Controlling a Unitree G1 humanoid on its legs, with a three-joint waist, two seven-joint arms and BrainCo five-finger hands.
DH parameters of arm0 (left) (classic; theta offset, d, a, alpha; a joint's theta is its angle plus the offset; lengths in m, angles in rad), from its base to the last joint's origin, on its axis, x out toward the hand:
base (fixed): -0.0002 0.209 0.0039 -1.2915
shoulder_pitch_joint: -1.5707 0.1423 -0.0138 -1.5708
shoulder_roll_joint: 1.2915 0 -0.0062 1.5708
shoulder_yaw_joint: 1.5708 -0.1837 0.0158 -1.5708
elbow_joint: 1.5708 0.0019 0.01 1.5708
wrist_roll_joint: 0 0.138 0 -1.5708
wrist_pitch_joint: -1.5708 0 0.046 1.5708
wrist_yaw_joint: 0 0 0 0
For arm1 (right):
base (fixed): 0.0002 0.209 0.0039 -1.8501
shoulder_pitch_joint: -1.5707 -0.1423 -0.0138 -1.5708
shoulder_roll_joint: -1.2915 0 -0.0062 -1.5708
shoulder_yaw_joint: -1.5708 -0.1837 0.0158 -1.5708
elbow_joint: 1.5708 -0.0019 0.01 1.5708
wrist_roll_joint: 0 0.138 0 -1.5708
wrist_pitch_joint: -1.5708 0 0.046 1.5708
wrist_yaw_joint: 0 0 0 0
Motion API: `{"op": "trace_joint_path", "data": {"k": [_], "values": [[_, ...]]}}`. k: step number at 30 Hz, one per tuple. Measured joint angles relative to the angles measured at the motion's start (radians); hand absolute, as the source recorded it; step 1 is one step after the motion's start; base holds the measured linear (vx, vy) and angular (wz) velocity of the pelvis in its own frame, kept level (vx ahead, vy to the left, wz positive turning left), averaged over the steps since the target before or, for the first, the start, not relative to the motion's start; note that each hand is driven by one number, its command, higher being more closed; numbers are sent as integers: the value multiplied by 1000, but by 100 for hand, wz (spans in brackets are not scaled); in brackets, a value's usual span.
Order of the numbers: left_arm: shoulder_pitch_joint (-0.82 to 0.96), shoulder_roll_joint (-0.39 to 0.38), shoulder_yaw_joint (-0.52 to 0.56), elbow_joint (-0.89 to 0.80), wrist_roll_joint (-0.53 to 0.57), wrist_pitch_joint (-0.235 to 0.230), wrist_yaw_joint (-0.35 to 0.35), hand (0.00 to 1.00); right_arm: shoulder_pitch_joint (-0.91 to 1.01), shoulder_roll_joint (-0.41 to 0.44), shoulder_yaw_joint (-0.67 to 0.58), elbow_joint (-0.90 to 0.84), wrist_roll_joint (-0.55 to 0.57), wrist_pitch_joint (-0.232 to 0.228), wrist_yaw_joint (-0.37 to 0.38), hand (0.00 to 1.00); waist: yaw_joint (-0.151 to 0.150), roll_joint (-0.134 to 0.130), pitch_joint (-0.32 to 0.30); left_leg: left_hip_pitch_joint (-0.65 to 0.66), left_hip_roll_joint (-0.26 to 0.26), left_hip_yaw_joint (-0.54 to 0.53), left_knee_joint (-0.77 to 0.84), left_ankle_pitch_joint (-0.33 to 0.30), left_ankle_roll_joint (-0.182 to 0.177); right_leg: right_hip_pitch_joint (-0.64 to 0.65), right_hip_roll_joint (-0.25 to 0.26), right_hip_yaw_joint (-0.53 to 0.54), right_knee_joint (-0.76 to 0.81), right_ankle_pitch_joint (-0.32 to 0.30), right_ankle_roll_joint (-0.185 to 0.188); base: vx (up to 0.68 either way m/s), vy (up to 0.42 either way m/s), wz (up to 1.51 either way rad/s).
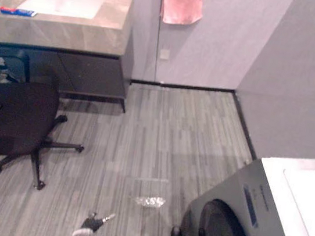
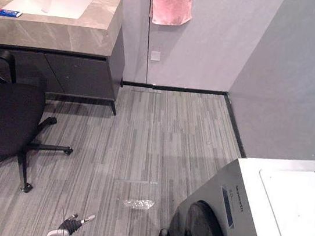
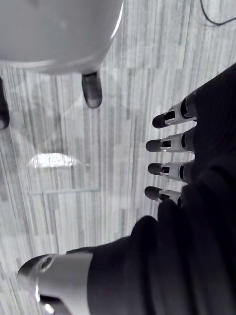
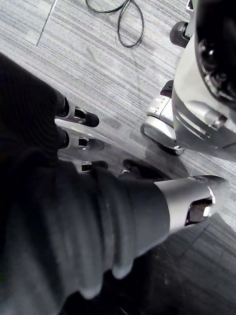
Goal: Pick up the laundry basket with both hands and put the clothes into the washing machine.
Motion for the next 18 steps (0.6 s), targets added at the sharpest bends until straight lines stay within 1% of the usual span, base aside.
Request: {"op": "trace_joint_path", "data": {"k": [3, 4, 7, 9, 10, 13, 18], "values": [[12, -1, 22, 15, 20, 5, -2, 0, -10, -7, 14, -9, -19, -14, 0, 0, 0, 6, 5, 1, 3, 27, -9, -5, 0, 0, 12, 46, -35, 12, -5, -81, 10, -31], [13, 1, 36, 18, 27, 7, -1, 0, -11, -7, 28, -9, -32, -18, 0, 0, 0, 3, 7, 9, 4, 42, -13, -5, 0, 2, 16, 63, -46, 21, -1, -40, 1, -33], [12, 0, 55, 22, 36, 8, -4, 0, -14, -8, 35, -10, -43, -19, 3, 0, 1, 1, 8, 21, 6, 61, -17, -7, 2, 4, 25, 92, -50, 24, -2, 11, -1, -24], [11, 0, 68, 22, 37, 8, -5, 0, -14, -8, 35, -9, -48, -18, 6, 0, 1, -1, 8, 38, 5, 69, -29, -6, 1, 10, 28, 96, -49, 33, -3, 62, 4, -13], [11, 1, 69, 22, 36, 8, -5, 0, -14, -8, 32, -8, -48, -16, 7, 0, 1, -1, 8, 52, 5, 70, -35, -5, -1, 18, 29, 99, -50, 48, -3, 92, 5, -7], [9, 1, 75, 22, 36, 8, -5, 0, -15, -10, 29, -3, -50, -13, 11, 0, 2, 1, 8, 69, 8, 75, -33, -10, -2, 29, 38, 110, -51, 50, 5, 108, 6, -13], [-1, 1, 75, 21, 36, 6, -6, 0, -19, -13, 28, 5, -64, -13, 25, 0, 2, 0, 10, 101, 16, 92, -43, -22, -8, 57, 47, 116, -67, 50, 5, 89, 9, -9]]}}
